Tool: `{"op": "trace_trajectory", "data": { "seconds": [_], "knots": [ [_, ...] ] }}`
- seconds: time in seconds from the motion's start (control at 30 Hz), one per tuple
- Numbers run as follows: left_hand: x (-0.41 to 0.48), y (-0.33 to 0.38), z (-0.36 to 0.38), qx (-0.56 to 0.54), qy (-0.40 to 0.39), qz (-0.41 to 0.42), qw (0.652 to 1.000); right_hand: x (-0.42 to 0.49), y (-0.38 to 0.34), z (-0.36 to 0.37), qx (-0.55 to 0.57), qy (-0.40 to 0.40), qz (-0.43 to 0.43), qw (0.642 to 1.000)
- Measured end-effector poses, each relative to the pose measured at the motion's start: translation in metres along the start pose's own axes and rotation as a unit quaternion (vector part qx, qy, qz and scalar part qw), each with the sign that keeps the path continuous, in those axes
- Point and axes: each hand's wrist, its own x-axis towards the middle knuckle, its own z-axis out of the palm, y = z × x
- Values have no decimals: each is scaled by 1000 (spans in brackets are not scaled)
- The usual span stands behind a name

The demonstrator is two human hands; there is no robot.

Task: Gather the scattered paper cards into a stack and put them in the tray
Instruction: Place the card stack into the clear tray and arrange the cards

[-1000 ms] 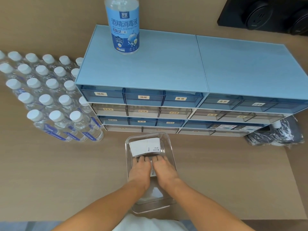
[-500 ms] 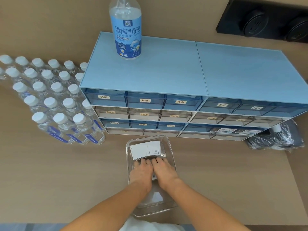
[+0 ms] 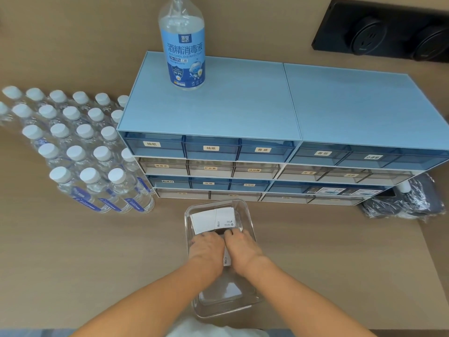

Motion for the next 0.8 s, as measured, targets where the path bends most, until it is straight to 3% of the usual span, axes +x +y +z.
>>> {"op": "trace_trajectory", "data": {
  "seconds": [0.13,0.23,0.27,0.3,0.37,0.4,0.43,0.67,0.8],
  "knots": [
    [-14,-30,-26,-155,-1,-3,988,-11,11,-29,86,-6,11,996],
    [-18,-69,-44,-320,39,-75,944,-9,27,-52,237,35,49,970],
    [-17,-79,-47,-400,45,-105,910,-6,31,-57,276,43,67,958],
    [-15,-85,-47,-504,34,-131,853,-1,33,-60,302,48,83,949],
    [-16,-86,-47,-688,-18,-155,709,9,31,-61,333,44,111,935],
    [-18,-83,-47,-735,-38,-161,658,14,27,-60,346,34,122,929],
    [-19,-80,-46,-756,-51,-167,631,18,24,-58,362,23,131,923],
    [-13,-53,-47,-783,-41,-175,596,37,18,-48,457,-5,186,870],
    [-3,-48,-44,-807,-45,-179,561,43,16,-47,555,-29,218,802]
  ]
}}
